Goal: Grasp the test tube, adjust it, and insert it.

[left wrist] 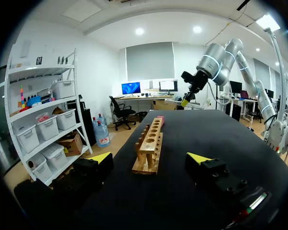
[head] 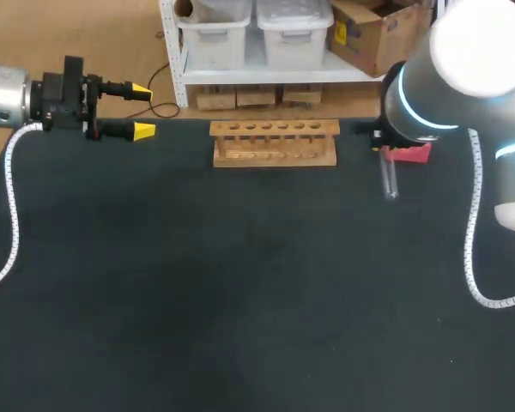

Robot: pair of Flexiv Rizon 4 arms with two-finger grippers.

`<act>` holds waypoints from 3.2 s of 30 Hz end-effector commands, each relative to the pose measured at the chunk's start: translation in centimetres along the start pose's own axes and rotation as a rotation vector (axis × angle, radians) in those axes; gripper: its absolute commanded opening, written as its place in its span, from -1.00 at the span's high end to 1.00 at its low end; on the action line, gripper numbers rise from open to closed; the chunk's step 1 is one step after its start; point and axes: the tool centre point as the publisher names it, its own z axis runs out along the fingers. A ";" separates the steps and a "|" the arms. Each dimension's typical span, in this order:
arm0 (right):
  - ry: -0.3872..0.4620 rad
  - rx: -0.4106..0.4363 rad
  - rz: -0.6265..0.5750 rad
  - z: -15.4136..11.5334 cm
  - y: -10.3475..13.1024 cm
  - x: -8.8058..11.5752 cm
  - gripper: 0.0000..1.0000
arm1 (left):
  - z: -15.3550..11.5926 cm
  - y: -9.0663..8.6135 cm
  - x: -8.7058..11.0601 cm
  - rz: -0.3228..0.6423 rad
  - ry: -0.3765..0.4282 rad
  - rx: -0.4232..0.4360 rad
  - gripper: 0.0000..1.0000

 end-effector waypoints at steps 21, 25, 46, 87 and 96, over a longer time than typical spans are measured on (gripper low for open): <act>-0.016 -0.114 -0.110 1.3 11.3 1.0 1.00 | 0.0 0.0 0.1 0.001 -0.001 0.001 -1.00; -0.006 -0.115 -0.126 2.2 12.2 1.1 1.00 | 0.0 0.0 0.1 0.001 -0.001 0.001 -1.00; 0.030 -0.013 -0.072 6.3 12.1 0.2 1.00 | 0.0 0.0 0.1 0.001 -0.001 0.001 -1.00; 0.202 -0.014 -0.149 8.7 12.3 0.6 1.00 | 0.0 0.0 0.1 0.001 -0.001 0.001 -1.00; 0.172 -0.011 -0.123 7.0 11.7 0.1 1.00 | 0.0 0.0 0.1 0.001 -0.001 0.001 -1.00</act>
